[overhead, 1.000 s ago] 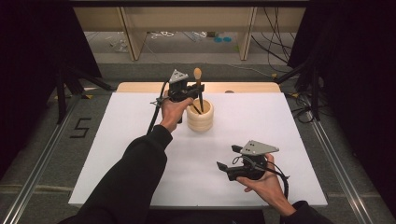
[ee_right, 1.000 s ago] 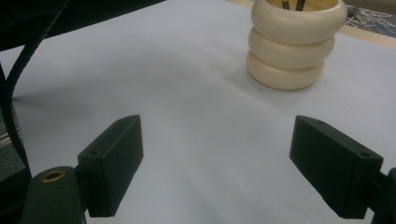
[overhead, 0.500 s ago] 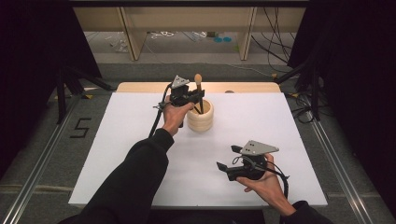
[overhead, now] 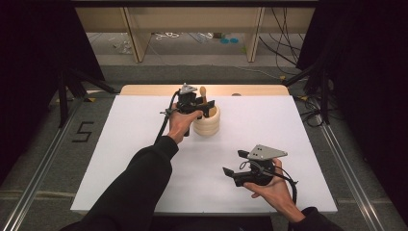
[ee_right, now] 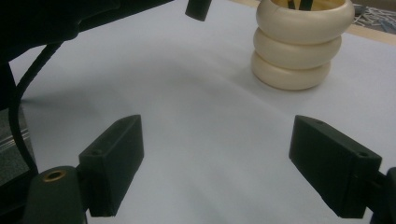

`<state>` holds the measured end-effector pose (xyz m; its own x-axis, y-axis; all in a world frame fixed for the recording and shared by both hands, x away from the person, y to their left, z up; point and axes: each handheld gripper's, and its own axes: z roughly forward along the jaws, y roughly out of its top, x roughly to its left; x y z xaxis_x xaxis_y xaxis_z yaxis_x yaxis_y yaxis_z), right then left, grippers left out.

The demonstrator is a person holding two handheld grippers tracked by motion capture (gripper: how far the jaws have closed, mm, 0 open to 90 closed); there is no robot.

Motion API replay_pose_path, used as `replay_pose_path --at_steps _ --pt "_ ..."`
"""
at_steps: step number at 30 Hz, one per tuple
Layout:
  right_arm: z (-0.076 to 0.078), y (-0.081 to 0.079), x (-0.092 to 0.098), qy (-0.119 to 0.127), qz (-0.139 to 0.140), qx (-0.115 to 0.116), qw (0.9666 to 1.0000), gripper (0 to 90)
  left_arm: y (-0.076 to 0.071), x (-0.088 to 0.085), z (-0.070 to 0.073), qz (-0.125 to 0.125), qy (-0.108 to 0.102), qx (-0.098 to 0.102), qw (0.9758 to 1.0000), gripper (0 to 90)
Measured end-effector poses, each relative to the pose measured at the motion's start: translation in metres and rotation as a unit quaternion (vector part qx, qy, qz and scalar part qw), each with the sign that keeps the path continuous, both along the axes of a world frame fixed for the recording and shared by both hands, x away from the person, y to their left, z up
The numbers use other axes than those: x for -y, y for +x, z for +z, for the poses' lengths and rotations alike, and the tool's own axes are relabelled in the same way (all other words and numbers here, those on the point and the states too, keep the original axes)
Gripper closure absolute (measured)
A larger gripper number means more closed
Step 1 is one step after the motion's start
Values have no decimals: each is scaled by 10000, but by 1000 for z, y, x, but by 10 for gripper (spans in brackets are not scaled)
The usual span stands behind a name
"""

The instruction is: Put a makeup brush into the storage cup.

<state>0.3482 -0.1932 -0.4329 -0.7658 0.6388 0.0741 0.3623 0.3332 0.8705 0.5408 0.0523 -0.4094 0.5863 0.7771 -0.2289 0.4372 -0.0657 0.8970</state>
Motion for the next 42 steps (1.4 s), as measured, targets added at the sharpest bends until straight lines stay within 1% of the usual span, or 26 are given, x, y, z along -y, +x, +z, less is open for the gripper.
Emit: replay_pose_path --at_steps 2,3,5,7,11,14,17,18,19,20,21,22,23,24,25,26,27,32,33,36,39,40,41,42 --pt "0 0 0 -10 10 5 10000 186 0 -4 2 186 15 -33 9998 290" --pt "0 0 0 -9 18 23 10000 186 0 -6 3 215 42 28 9998 276" --pt "-1 1 -1 -12 32 79 10000 187 0 -10 5 298 92 134 9994 264" --pt "0 0 -1 -3 44 64 10000 188 -1 -14 8 353 62 160 9992 251" --pt "-1 1 -1 -5 53 68 10000 188 -3 -22 15 370 60 284 9989 232" --pt "-1 1 -1 -9 51 69 10000 188 -5 -26 18 398 24 307 9987 231" --pt "0 1 -1 -8 35 92 10000 188 -8 -28 21 385 22 326 9987 230" --pt "-1 1 -1 23 17 122 9999 188 -9 -30 22 347 48 326 9989 229" --pt "0 1 -1 11 20 42 10000 188 -10 -30 22 335 5 299 9990 227" --pt "0 1 0 -7 28 94 10000 187 -11 -31 23 345 -4 305 9989 226" --pt "0 1 0 0 20 86 10000 188 -12 -32 23 349 -75 286 9990 226" --pt "0 1 0 -2 20 94 10000 188 -13 -33 24 338 -75 299 9990 226" --pt "0 1 0 12 11 53 10000 187 -14 -34 25 320 -68 318 9990 226" --pt "0 1 0 9 8 65 10000 187 -15 -34 26 330 -108 304 9989 225" --pt "0 1 0 -6 23 108 9999 187 -16 -35 27 305 -101 331 9989 226" --pt "0 1 0 0 15 95 10000 187 -18 -36 28 293 -90 332 9990 225" --pt "0 1 0 -1 14 93 10000 187 -19 -36 28 270 -134 317 9990 226" --pt "0 2 0 15 -11 71 10000 186 -28 -39 33 177 -195 354 9990 220" --pt "0 2 0 16 -10 74 10000 186 -30 -40 34 150 -179 354 9991 219" --pt "0 2 -1 32 -19 17 10000 186 -36 -41 36 122 -236 327 9991 218" --pt "-1 3 0 30 -46 89 9999 186 -41 -42 38 51 -312 338 9989 216" --pt "-1 3 0 38 -48 70 10000 186 -43 -43 38 34 -325 349 9989 216" --pt "-1 3 1 32 -49 37 10000 186 -44 -43 39 59 -344 319 9989 216" --pt "-1 4 1 45 -52 84 9999 186 -45 -44 39 -5 -332 372 9988 215"
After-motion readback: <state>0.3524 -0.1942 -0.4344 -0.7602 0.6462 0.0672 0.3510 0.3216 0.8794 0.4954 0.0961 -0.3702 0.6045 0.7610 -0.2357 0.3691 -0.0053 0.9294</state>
